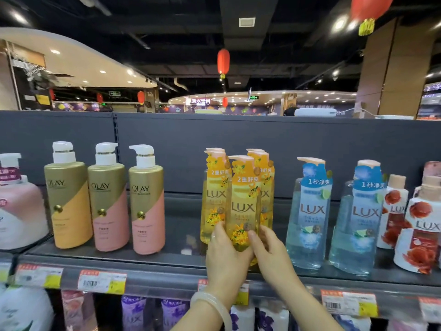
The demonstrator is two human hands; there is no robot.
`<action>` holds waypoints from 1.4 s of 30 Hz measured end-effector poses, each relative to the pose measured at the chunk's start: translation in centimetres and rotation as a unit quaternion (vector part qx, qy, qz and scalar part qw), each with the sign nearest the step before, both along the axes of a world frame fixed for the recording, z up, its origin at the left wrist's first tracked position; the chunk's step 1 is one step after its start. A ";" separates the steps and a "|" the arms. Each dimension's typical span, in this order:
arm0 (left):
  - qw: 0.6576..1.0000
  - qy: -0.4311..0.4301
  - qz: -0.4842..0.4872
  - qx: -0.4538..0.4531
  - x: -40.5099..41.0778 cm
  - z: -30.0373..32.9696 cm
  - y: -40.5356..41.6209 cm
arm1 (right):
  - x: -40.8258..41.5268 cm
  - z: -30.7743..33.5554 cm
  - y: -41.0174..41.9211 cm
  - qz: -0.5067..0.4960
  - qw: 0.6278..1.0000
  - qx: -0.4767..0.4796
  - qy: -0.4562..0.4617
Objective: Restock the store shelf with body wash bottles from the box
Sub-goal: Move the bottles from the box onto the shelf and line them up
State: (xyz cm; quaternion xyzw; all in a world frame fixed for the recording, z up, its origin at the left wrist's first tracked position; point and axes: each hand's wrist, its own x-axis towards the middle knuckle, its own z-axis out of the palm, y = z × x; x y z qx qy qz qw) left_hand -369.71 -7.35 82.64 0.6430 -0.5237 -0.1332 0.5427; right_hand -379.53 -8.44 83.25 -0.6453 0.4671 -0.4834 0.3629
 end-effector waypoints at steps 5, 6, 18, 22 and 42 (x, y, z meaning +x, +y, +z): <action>0.999 -0.032 -0.033 -0.017 0.5 -0.1 1.3 | -0.1 -0.2 1.1 -0.063 0.995 -0.065 -0.041; 0.998 -0.036 -0.035 -0.035 1.1 -0.2 1.9 | -0.1 -0.3 1.7 -0.106 0.984 -0.134 -0.043; 0.973 0.084 0.187 -0.109 14.3 -0.4 4.5 | 11.5 -0.5 3.4 0.045 0.977 -0.172 0.116; 0.992 0.069 0.101 -0.028 16.8 0.1 4.0 | 15.2 0.3 1.8 0.067 0.994 -0.032 0.076; 0.998 -0.032 0.045 0.028 17.3 0.2 3.4 | 17.7 0.5 0.2 0.089 0.994 0.022 0.052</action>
